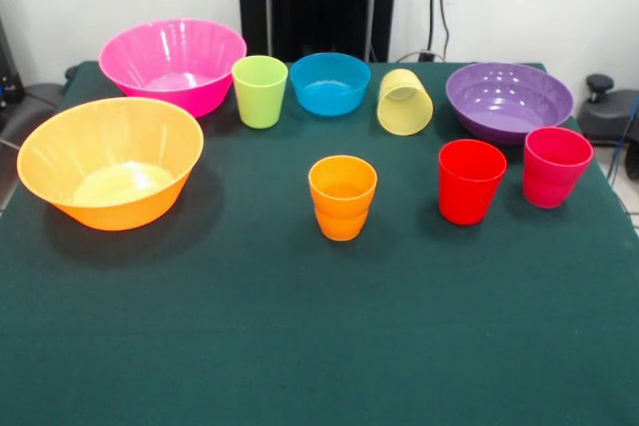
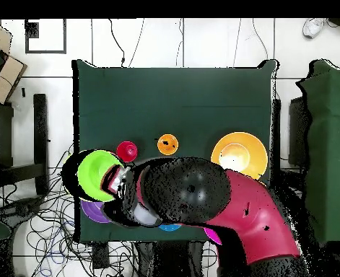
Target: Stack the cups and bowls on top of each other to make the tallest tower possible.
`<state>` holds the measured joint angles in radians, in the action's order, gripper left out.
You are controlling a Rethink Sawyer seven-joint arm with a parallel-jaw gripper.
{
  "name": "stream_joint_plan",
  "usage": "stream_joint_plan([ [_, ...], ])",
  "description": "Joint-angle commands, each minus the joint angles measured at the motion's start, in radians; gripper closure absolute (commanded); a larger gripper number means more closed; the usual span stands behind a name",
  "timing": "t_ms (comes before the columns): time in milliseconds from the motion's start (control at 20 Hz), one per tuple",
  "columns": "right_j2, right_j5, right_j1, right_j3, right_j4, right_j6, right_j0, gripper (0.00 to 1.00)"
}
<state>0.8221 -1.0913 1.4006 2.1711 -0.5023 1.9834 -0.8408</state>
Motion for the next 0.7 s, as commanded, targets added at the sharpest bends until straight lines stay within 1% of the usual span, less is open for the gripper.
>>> stream_joint_plan([
  [50,-0.031,-0.074,0.009,-0.090,0.203,0.046,0.034,1.00],
  [700,-0.061,-0.079,-0.052,-0.155,0.269,0.069,0.053,1.00],
])
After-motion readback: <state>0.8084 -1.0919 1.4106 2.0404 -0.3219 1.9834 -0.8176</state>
